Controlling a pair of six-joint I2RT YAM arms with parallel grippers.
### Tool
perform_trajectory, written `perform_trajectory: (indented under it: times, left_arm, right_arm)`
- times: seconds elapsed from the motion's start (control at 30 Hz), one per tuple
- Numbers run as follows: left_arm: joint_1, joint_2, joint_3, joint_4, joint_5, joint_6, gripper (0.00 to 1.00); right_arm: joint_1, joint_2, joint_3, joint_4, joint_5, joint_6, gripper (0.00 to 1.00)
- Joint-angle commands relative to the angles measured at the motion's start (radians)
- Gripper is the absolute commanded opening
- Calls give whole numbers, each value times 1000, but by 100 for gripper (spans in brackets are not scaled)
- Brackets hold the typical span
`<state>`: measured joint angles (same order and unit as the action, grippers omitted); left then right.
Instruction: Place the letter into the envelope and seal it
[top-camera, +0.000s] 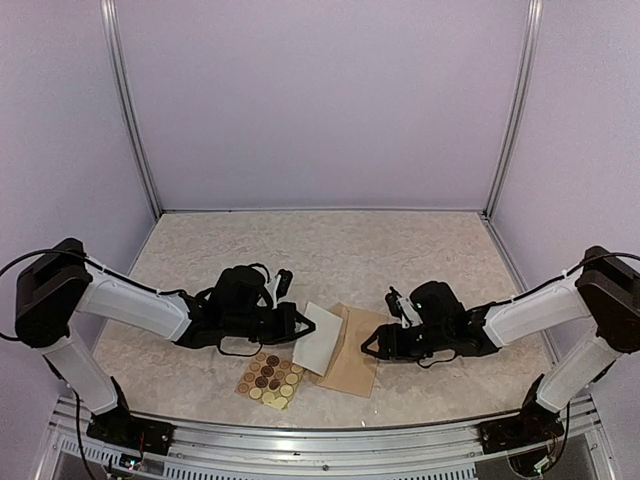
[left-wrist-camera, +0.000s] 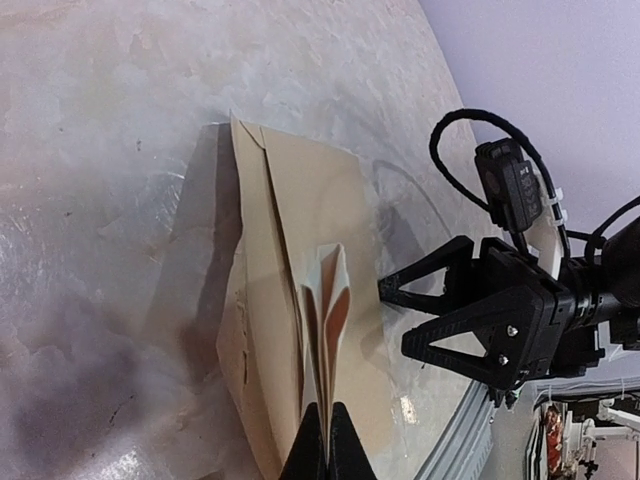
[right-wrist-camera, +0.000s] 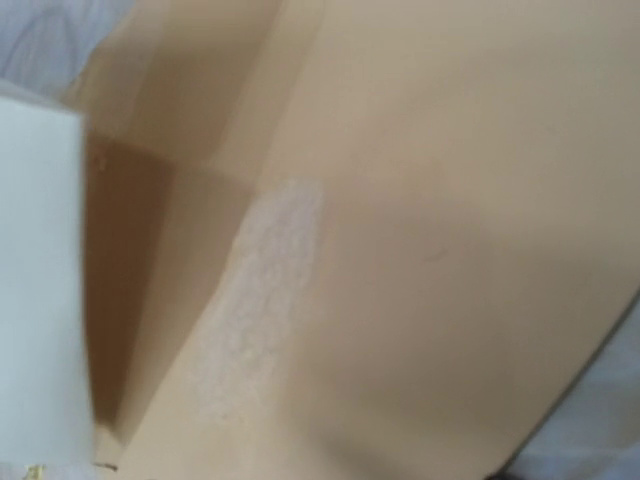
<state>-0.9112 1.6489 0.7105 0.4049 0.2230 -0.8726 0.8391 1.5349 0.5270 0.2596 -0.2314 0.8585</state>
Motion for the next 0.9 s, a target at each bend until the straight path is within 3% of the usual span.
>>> perform_trajectory:
  times: [0.0,0.5,0.87]
  left_arm:
    - [9,30,32,-51,-31,46,0]
    - [-18,86,106,-257,-206,102,0]
    - [-21,139,116,-250,-188,91,0]
  right_arm:
    - [-7,40,14,-43,-6,13,64]
    - [-6,122,66,-111,-9,30,55]
    - [-3,145,80,-109,-18,29,55]
